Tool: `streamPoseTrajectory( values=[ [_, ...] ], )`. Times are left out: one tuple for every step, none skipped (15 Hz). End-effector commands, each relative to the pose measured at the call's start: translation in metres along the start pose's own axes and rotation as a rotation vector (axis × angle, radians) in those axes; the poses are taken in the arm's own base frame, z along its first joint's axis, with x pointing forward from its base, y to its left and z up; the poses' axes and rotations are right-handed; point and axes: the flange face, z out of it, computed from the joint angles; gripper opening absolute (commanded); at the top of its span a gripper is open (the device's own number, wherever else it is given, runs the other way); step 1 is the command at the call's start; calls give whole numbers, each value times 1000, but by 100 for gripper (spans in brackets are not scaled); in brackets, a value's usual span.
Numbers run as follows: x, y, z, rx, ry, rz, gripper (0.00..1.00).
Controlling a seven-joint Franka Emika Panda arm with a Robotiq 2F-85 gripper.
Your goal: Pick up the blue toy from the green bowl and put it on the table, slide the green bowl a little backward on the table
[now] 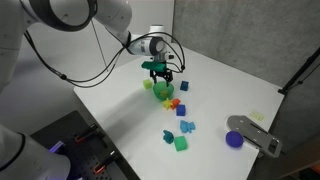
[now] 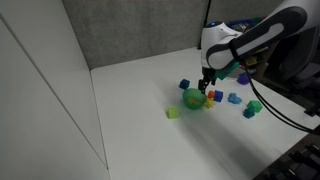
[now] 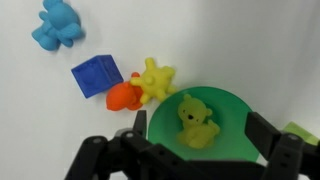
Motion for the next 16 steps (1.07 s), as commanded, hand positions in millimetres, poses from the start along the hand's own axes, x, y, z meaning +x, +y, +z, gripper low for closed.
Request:
streamPoseTrajectory(
  values=[
    [0,-8,-5,64,77,-168,100],
    [0,-9,-5,69,91,-223,100],
    [-1,-10,-5,77,98,-280,100],
    [-2,-10,-4,81,105,-336,100],
    [-3,-11,-4,88,108,-388,100],
    [-2,-10,-5,97,108,-407,100],
    [3,-14,1,67,88,-347,100],
    [2,-13,1,70,89,-357,100],
    [2,-12,2,69,87,-356,100],
    [2,-13,2,69,87,-356,100],
    [2,-14,3,69,86,-358,100],
    [3,-19,8,81,91,-403,100],
    [2,-21,12,77,98,-423,100],
    [2,-23,18,85,101,-444,100],
    [2,-25,23,91,105,-461,100],
    [2,-27,29,97,110,-480,100]
  ],
)
